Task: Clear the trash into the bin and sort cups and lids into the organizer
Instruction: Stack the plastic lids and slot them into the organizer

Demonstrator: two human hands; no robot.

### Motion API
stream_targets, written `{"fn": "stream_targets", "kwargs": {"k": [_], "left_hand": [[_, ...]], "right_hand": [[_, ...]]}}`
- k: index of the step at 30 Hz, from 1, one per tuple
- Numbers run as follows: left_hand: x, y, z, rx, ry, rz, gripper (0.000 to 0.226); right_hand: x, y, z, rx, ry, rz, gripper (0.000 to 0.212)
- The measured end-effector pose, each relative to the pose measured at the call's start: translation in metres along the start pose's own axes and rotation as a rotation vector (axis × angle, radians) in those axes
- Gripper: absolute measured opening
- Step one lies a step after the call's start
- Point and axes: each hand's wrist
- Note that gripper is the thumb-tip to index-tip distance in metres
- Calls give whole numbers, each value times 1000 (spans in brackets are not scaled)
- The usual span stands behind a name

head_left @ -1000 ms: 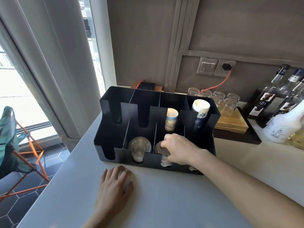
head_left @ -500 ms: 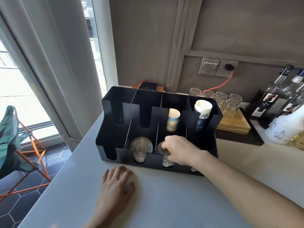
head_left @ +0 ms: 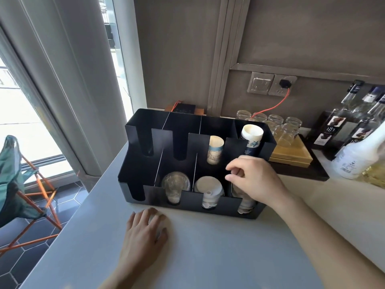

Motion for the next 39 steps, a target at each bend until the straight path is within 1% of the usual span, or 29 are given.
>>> {"fn": "stream_targets", "kwargs": {"k": [3, 6, 8, 11, 13, 15, 18, 20, 23, 26, 29, 30, 34, 39], "left_hand": [[4, -5, 1, -19, -10, 20, 31], [13, -8, 7, -95, -59, 76, 38], [23, -7, 9, -163, -114, 105, 47], [31, -1, 5, -146, -138, 115, 57], [30, 2, 4, -119, -122, 123, 56], [28, 3, 4, -110, -122, 122, 55], [28, 3, 5, -106, -117, 126, 55], [28, 3, 4, -106, -117, 124, 54], [28, 1, 4, -105, -122, 110, 55], [28, 0, 4, -112, -132, 99, 56], [29, -1, 4, -114, -132, 93, 56], [29, -1, 5, -114, -129, 94, 55], [28, -1, 5, -108, -128, 93, 53], [29, -3, 5, -122, -133, 98, 55]], "right_hand": [[17, -14, -15, 41, 73, 0, 11], [33, -20, -29, 10, 122, -55, 12], [40, -22, -32, -26, 125, -102, 12], [45, -24, -28, -104, 78, -171, 14], [45, -22, -22, -182, 26, -226, 17], [42, -19, -13, -318, 5, -300, 17], [37, -11, 2, -552, 57, -435, 13], [37, -5, 9, -619, 72, -485, 13], [40, 4, 14, -649, 60, -538, 10], [46, 13, 13, -625, 69, -524, 11], [50, 22, 8, -606, 73, -480, 24], [51, 24, 6, -605, 72, -459, 26], [52, 26, 2, -642, 21, -432, 14], [56, 19, -1, -668, -11, -414, 16]]}}
Point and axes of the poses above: each hand's wrist, its own z-axis towards the middle knuckle, its own y-axis out of the palm, x = y × z, and after that the axes turned 6 degrees about z, right-handed
